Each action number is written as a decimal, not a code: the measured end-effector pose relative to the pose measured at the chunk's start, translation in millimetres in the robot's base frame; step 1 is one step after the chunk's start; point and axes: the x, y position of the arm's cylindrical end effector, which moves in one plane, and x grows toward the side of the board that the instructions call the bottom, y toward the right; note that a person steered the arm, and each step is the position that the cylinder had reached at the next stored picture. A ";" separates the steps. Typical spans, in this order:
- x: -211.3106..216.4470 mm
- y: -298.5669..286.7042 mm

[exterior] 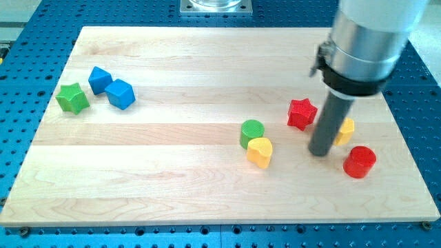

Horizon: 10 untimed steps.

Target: Move the red circle into the red star

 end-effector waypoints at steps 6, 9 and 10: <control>55.4 9.4; -44.9 -34.0; -65.6 -32.2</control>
